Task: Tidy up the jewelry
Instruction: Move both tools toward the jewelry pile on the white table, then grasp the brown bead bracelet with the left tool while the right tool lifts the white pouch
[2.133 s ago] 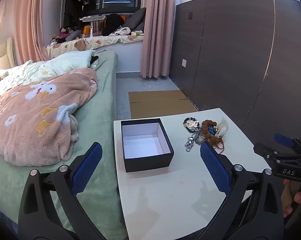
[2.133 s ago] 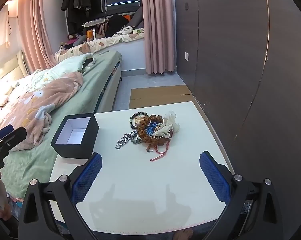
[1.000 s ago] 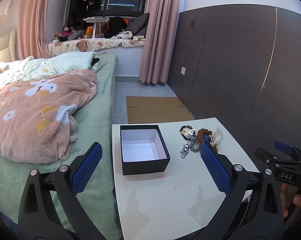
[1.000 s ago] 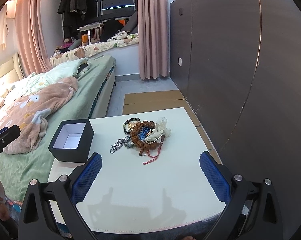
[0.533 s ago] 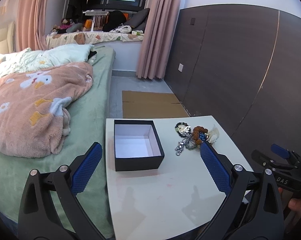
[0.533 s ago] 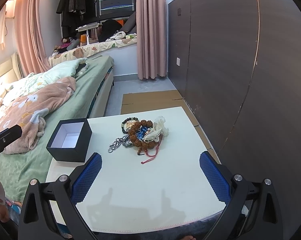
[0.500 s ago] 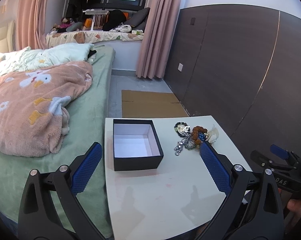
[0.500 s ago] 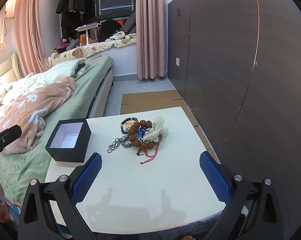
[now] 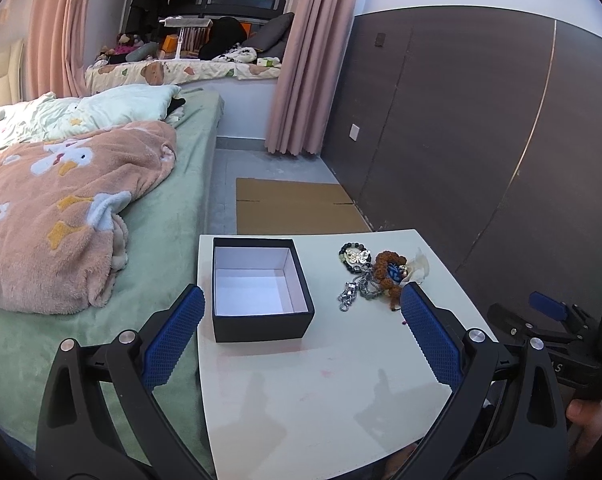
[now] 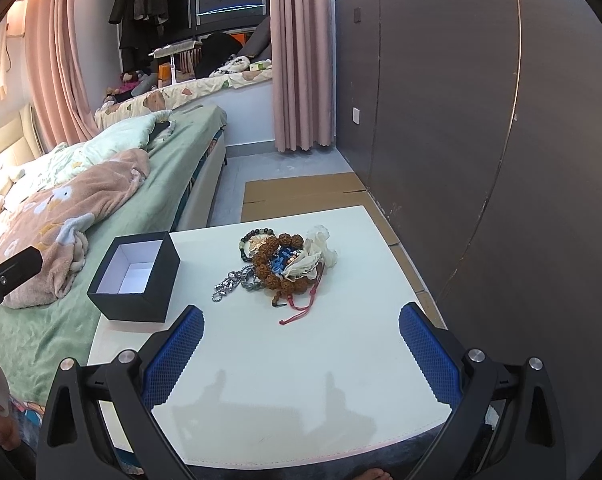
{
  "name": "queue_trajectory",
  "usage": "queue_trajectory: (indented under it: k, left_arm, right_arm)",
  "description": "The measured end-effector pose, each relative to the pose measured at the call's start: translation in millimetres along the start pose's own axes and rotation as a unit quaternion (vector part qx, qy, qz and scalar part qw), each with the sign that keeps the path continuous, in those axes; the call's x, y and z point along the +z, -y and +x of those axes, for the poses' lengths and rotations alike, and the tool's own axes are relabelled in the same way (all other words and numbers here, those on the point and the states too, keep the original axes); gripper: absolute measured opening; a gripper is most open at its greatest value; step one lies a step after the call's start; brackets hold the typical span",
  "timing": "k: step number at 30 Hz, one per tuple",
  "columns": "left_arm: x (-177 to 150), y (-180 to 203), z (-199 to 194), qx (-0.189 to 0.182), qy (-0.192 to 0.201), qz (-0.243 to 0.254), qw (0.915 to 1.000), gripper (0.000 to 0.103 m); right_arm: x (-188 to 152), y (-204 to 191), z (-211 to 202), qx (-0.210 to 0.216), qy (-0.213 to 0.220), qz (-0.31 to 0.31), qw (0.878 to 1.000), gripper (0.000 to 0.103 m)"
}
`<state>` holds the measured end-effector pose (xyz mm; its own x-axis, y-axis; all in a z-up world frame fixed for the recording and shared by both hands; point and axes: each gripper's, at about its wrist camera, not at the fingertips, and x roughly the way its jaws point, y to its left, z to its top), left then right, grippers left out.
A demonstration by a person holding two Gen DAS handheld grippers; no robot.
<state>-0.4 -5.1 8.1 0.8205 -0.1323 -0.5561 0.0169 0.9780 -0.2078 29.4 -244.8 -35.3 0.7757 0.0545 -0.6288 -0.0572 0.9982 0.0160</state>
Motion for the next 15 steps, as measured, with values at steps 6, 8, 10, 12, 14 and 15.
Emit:
queue_trajectory:
  k: [6,8,10,12,14,15]
  left_arm:
    - [0.3,2.7,-1.2,-0.001,0.004,0.006,1.0,0.098]
    - [1.3,3.4,0.0,-0.004,0.007,0.006,1.0,0.098]
    - [3.1,3.7,3.1,-0.006,0.008,0.001,0.9999,0.098]
    - [5.3,3.6,7.4,-0.01,0.008,-0.003,0.9999,0.098]
    - [8.4,3.9,13.4,-0.012,0.004,-0.007,0.9999,0.098]
    - [9.7,3.3,16.3,-0.015,0.001,-0.009,0.9998,0.098]
  right_arm:
    - [-0.4,-2.7,-1.5,0.012,0.003,0.007,1.0,0.096]
    - [0.0,-2.4,-0.3,0.017,0.002,0.009,1.0,0.096]
    - [0.7,-2.2,1.8,0.022,0.0,0.007,1.0,0.096]
    - [2.1,-0.6,5.9,0.026,-0.002,0.009,1.0,0.096]
    - [4.6,3.7,10.3,0.035,-0.004,0.017,0.999,0.096]
    - [6.5,7.1,12.3,0.04,-0.003,0.026,0.999,0.096]
